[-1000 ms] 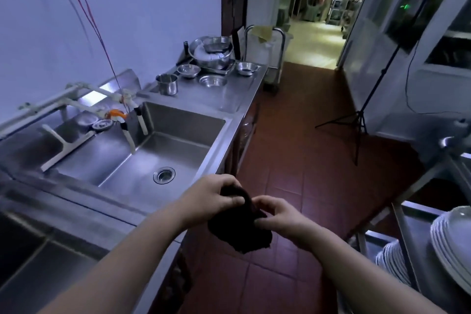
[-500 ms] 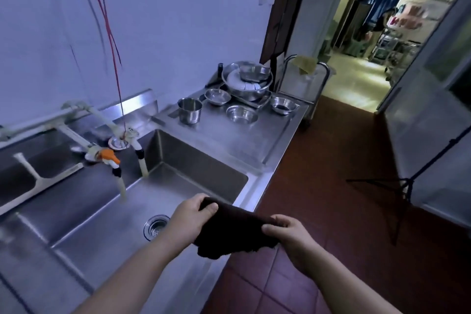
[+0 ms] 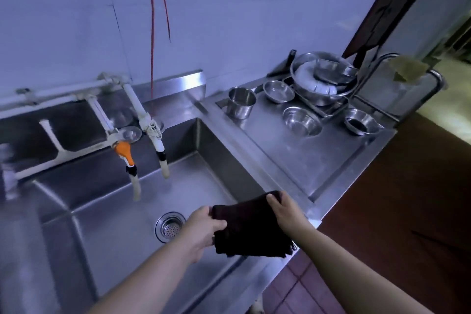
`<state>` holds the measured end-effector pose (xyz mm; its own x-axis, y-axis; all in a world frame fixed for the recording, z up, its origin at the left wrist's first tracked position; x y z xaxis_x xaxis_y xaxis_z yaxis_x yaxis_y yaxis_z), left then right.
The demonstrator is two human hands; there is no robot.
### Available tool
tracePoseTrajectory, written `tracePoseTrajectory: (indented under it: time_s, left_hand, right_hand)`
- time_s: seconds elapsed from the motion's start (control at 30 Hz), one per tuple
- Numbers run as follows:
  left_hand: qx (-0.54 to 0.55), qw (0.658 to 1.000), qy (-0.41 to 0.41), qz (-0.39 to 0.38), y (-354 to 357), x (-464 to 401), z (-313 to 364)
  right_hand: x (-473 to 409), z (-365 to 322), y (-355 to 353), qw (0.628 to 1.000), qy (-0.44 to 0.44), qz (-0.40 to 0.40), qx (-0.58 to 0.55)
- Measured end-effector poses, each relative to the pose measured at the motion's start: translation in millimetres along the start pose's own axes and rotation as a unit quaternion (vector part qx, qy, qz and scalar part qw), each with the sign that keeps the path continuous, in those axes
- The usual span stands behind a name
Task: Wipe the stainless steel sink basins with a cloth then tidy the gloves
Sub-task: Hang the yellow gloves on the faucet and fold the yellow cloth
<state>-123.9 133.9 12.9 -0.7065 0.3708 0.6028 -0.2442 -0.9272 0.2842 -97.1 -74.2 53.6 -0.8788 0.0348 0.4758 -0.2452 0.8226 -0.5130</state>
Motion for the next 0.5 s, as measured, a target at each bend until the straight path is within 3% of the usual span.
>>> tracePoseTrajectory:
  time_s: [0.17,0.4,0.5]
  left_hand:
    - [-0.016,0.99,0.03,0.134,7.2,-72.0,18.5]
    - [-0.059,0.971,-0.001,0.233,11.7,-155.1,50.2]
    - [-0.046,0.964,0.003,0.262,5.5,-181.5,58.6]
  right_hand:
    - [-96.6,4.1,-28.4,0.998,-0.021,-0.045,-0.036]
    - [-205.3,-5.3,-61.2,0.984,-0.011,-0.174,-0.048]
    - [-244.4,-19.2,-67.0,0.979,-0.035,-0.201,0.016]
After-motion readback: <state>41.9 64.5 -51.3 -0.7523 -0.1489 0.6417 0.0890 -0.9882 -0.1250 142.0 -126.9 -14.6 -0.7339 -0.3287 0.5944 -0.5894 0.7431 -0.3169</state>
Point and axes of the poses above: each hand's wrist, its own x-axis away from the middle knuckle, its own y-axis out of the palm, z = x × y, the point moved 7 cm from there along -x, towards the middle knuckle, and after that the axes turned 13 degrees about -z, right-handed, at the moved point
